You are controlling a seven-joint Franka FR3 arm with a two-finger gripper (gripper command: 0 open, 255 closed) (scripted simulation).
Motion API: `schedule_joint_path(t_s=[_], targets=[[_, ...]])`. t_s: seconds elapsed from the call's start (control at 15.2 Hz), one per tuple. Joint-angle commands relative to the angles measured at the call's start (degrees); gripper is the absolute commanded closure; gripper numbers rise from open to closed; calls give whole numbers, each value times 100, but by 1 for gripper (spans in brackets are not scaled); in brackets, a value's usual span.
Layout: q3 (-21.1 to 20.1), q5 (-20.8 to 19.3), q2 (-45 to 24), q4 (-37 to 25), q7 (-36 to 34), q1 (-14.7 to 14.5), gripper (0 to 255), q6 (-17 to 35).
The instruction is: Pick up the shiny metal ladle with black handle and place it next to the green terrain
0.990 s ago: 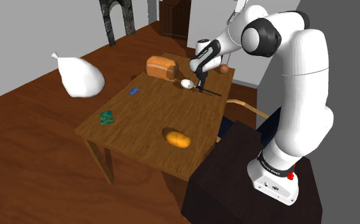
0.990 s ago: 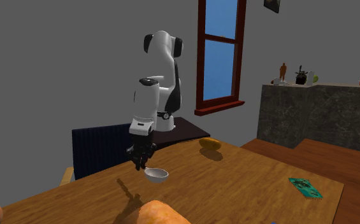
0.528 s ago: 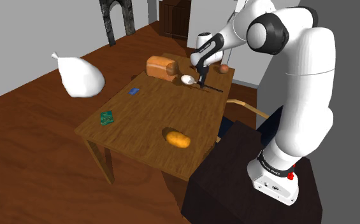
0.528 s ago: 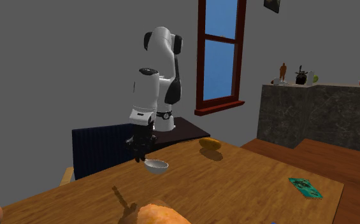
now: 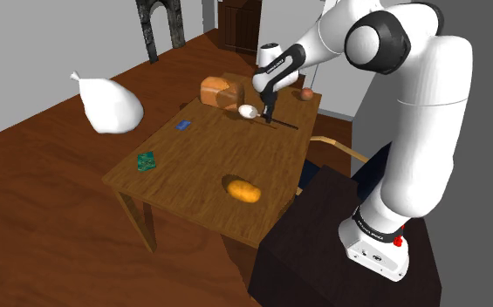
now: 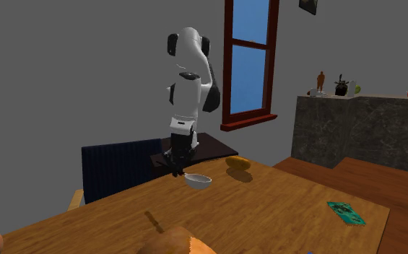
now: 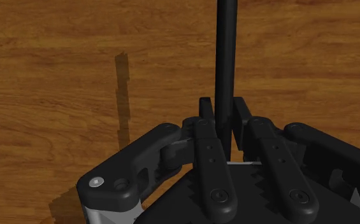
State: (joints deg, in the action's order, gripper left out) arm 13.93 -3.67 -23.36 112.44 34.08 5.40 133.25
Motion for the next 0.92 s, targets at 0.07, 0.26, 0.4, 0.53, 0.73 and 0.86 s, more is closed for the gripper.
schedule_joint_path(t_s=[0.07, 0.26, 0.4, 0.53, 0.73, 0.86], targets=[[-74, -67, 153, 191, -399, -285, 255, -3], [-172, -118, 249, 312, -804, -571, 255, -23], [-243, -143, 292, 359, -1072, -758, 255, -47], [-320, -161, 317, 380, -1337, -940, 255, -81], [-440, -178, 322, 362, -1726, -1208, 255, -148], [-523, -182, 303, 317, -1981, -1383, 255, -203]])
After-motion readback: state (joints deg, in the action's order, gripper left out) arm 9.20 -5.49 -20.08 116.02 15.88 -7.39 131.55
